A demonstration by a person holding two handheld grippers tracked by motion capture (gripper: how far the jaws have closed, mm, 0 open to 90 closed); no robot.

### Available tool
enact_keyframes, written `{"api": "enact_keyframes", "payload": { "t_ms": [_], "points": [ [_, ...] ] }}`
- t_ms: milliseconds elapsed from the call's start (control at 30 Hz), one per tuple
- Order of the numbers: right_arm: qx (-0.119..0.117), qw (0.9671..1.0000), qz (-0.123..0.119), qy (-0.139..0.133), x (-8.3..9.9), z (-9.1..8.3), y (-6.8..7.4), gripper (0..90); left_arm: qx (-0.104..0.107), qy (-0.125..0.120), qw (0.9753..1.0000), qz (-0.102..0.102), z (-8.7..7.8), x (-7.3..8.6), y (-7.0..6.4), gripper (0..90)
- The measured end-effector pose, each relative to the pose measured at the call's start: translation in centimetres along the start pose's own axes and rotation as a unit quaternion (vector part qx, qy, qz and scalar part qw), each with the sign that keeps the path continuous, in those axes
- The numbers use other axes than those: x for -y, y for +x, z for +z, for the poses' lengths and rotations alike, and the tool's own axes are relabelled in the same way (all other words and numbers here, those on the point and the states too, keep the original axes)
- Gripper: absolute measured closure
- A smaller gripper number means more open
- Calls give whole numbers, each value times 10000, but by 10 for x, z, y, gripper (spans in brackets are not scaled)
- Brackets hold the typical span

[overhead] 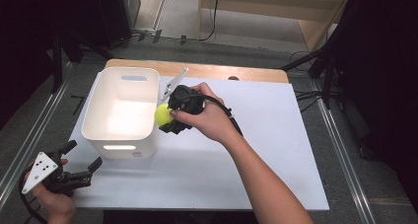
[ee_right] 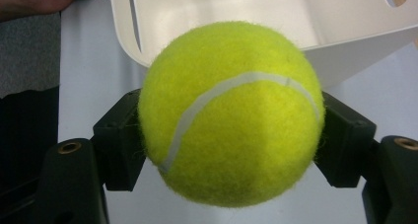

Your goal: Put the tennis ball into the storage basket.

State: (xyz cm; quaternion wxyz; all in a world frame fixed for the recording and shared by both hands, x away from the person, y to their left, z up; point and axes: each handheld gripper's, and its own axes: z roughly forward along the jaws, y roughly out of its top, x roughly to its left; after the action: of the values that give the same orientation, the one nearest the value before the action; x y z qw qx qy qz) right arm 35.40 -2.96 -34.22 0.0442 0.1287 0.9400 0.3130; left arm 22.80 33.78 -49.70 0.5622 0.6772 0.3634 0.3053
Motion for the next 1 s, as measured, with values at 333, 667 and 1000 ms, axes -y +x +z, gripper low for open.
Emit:
{"api": "enact_keyframes", "payload": {
  "t_ms": [333, 667, 1000],
  "points": [
    [-28, 10000, -56, -7, -11, 1, 1, 239, -2, -3, 10000, 0, 0, 0, 0, 0],
    [-38, 9998, -175, -28, -26, 5, 4, 239, 11, -6, 10000, -5, 0, 0, 0, 0],
    [-60, 9997, -220, -61, -39, 13, 7, 239, 25, -17, 10000, -1, 0, 0, 0, 0]
  ]
}}
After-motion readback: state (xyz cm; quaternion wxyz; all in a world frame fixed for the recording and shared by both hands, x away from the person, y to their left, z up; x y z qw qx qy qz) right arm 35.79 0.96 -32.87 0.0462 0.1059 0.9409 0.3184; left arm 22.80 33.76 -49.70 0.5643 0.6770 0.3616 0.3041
